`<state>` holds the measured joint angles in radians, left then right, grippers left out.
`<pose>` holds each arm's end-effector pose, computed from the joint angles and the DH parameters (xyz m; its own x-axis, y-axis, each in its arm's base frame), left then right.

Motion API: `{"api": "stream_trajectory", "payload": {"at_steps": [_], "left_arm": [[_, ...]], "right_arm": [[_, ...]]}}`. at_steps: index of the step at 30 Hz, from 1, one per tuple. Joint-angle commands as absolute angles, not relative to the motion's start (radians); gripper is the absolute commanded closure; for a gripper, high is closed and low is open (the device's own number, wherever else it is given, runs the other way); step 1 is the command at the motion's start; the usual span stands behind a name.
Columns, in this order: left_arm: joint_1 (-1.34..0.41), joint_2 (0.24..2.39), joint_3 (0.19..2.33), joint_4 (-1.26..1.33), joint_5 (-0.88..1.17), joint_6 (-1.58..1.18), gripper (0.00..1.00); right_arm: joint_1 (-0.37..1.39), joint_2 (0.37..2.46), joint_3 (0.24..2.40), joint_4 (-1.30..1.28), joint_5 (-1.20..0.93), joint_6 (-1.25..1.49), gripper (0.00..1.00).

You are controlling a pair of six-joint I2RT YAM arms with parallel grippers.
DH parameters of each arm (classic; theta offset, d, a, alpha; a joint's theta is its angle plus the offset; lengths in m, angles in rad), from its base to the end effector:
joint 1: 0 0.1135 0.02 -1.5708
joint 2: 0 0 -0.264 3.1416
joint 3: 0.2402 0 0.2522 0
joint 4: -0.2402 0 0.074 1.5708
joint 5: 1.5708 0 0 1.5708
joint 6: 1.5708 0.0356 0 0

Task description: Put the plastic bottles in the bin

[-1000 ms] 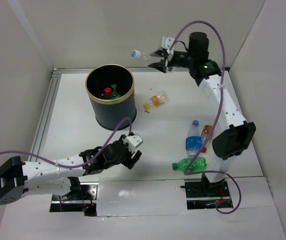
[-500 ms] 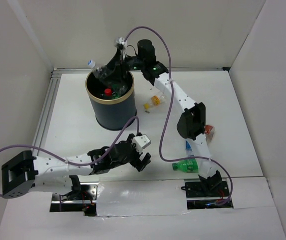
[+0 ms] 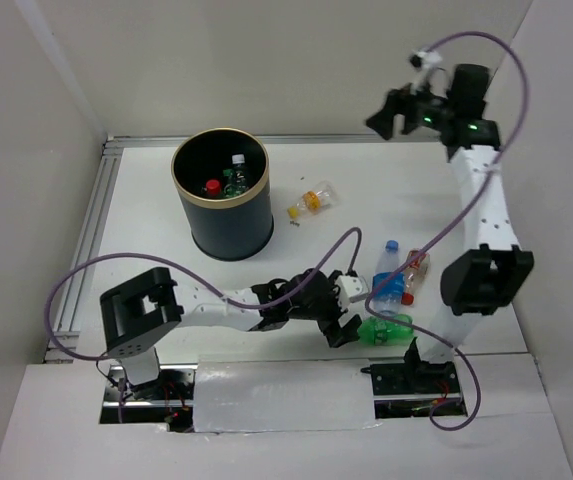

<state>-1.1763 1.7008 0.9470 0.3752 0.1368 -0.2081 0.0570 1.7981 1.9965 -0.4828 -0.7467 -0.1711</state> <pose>0.1398 -0.3484 0.2110 -0.3380 0.2794 -0.8987 0.9131 0.3286 -0.2413 0.4019 0.0472 0.4497 -0.1581 -0.1342 -0.9783 -0.7303 0.6827 0.0244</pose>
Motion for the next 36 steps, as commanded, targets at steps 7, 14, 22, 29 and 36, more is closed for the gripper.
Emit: {"api": "stream_trajectory", "payload": {"at_steps": [7,14,22,29,36], "left_arm": [[-1.258,1.94,1.101,0.417,0.293,-0.019,0.03],[-1.304,2.063,1.197,0.328,0.114,-0.005,0.54],[-1.304,1.838,1.02,0.337,-0.026,-0.055,1.0],[-1.27,1.491,0.891,0.241,-0.259,-0.055,1.0],[-1.027,1.247,1.018,0.143,-0.425,-0.022,1.0]], "right_arm": [[-0.359,1.464,1.483,-0.785,-0.838,-0.526,0.08],[-0.431,1.339,1.283,-0.856,-0.743,-0.549,0.05],[-0.44,1.376,1.138,-0.885,-0.522,-0.361,0.13],[-0.44,1.485,1.109,-0.865,-0.476,-0.308,0.17],[-0.411,1.649,1.109,-0.822,-0.489,-0.27,0.19]]}}
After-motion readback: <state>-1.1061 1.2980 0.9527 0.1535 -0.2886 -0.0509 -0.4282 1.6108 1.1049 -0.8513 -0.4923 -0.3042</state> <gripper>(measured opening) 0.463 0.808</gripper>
